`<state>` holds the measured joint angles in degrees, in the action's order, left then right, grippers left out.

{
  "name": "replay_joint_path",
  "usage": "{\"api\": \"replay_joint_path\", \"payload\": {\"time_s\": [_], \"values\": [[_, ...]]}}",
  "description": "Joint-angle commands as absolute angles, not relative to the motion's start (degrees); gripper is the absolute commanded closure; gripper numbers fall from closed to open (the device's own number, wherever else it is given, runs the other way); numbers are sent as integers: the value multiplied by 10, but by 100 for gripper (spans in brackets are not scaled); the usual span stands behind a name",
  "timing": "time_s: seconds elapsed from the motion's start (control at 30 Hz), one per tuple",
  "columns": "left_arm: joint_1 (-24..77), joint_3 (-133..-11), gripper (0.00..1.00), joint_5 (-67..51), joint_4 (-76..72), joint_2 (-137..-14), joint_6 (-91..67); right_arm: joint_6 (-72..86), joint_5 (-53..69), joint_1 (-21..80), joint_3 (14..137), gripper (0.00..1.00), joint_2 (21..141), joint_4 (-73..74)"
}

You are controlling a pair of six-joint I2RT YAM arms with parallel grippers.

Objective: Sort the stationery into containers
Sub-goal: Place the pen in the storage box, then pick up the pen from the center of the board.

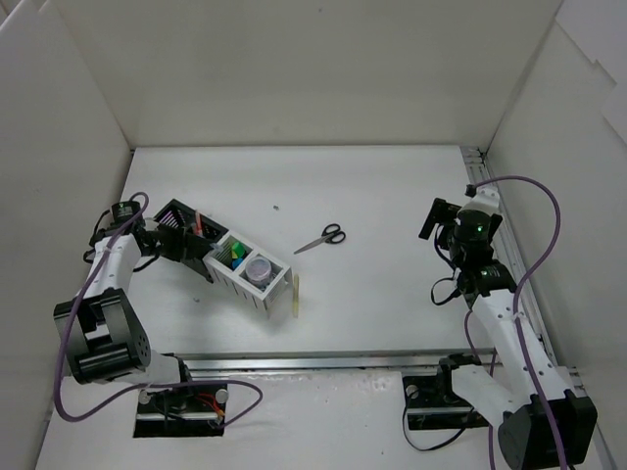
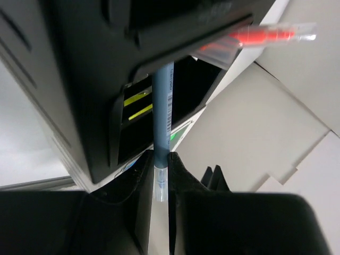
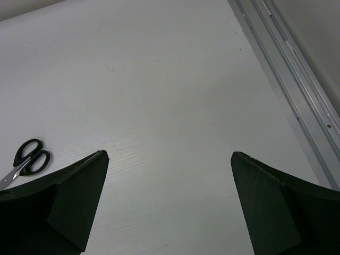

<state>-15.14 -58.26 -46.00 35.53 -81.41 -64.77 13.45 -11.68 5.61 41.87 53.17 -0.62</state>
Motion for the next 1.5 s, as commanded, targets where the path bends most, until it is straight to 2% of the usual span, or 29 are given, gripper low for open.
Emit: {"api": "replay_joint_path", "payload": {"time_s": [0.0, 0.07, 0.13, 0.17, 0.27, 0.37, 0.57, 0.6, 0.63, 0.67, 0.73, 0.8, 0.93, 1.1, 1.13, 1.27, 1.47], "values": [[-156, -603, 100, -496, 324, -839, -650, 136, -136, 52, 438, 2, 541, -34], [-156, -612, 98, -497, 323, -844, -650, 137, -135, 51, 439, 2, 545, -34], [-156, -616, 88, -493, 321, -843, -654, 136, -133, 53, 439, 2, 548, -34], [-156, -620, 79, -491, 316, -840, -655, 136, -132, 53, 440, 2, 550, -34], [-156, -629, 68, -492, 310, -838, -654, 134, -131, 51, 442, 2, 558, -34], [-156, -637, 52, -490, 314, -834, -648, 132, -124, 52, 445, 2, 564, -34], [-156, -646, 44, -490, 303, -812, -638, 129, -118, 52, 445, 2, 561, -33], [-145, -653, 37, -474, 305, -797, -631, 128, -115, 51, 444, 2, 560, -33], [-138, -662, 33, -462, 314, -788, -621, 127, -106, 51, 444, 2, 560, -34], [-131, -685, 24, -445, 333, -769, -603, 126, -103, 51, 446, 2, 559, -34], [-107, -710, 17, -408, 346, -748, -581, 126, -95, 51, 446, 2, 558, -33], [-87, -746, 1, -369, 362, -715, -545, 126, -92, 52, 446, 2, 558, -34], [-7, -805, 0, -254, 401, -670, -474, 126, -82, 52, 442, 2, 543, -33], [220, -853, 1, 24, 439, -646, -404, 124, -64, 51, 432, 2, 512, -33], [253, -856, 1, 45, 440, -651, -385, 125, -64, 51, 427, 2, 504, -33], [434, -908, 1, 147, 474, -747, -345, 128, -68, 51, 419, 2, 488, -32], [570, -1010, 1, 298, 560, -922, -333, 128, -72, 53, 417, 2, 483, -31]]}}
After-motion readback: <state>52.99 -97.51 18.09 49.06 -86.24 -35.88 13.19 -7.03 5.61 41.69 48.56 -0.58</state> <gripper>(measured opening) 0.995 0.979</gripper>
